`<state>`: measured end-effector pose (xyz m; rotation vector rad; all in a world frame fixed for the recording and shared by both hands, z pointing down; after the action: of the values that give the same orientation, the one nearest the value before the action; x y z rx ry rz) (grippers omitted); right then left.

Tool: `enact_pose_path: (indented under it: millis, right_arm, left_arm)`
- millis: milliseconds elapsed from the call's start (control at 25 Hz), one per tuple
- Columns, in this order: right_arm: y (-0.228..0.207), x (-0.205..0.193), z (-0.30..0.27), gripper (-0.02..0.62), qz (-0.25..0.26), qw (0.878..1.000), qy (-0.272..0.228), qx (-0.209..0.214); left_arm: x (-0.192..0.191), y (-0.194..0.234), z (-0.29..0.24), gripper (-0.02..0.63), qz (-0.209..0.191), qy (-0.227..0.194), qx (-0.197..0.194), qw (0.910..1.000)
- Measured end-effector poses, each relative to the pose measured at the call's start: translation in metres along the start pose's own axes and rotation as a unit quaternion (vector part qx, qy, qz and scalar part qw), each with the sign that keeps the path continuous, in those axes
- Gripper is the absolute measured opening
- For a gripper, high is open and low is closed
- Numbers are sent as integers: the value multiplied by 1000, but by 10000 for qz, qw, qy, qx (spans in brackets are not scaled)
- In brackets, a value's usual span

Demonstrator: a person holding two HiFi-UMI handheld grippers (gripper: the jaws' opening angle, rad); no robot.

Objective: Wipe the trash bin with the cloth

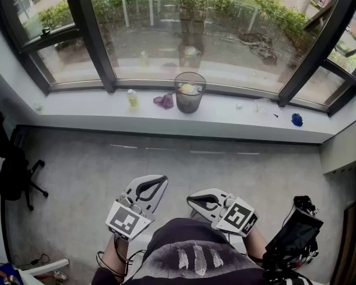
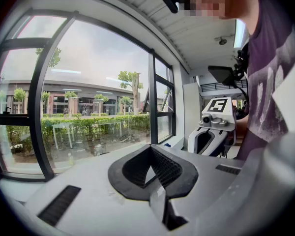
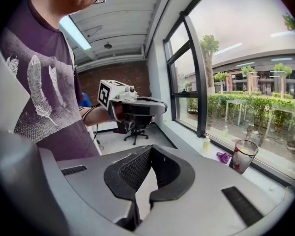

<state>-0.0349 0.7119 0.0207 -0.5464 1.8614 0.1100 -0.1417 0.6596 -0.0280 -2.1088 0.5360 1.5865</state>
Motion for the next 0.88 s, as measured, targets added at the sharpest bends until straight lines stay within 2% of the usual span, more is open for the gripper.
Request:
enact_pose_path:
  millis: [160,440,880]
  right_arm:
    - [-62,-2,45,-11,-309,9993,-215,31]
    - [-139,-23,84,-11,-929,9933,-542,425]
    - [-222,-18,108,-11,-761,9941,-603,492]
  left_arm:
    - [21,-7,-71,-6,119,69,-67,9999]
    - [44,-5,-160,-6,-92,379,-139,9991]
    - [63,20,-227,-6,-340,543,109,9979]
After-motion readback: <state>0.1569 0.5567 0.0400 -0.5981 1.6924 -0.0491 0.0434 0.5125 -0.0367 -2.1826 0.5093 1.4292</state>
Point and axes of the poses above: the fingertips, and each gripper's own axes: z backward along the fingers, y to its left, x out of its top, the point moved 4 cm from there along z, backward along the fingers, and after that the axes turned 4 degrees about -z, right-handed, at the moved point
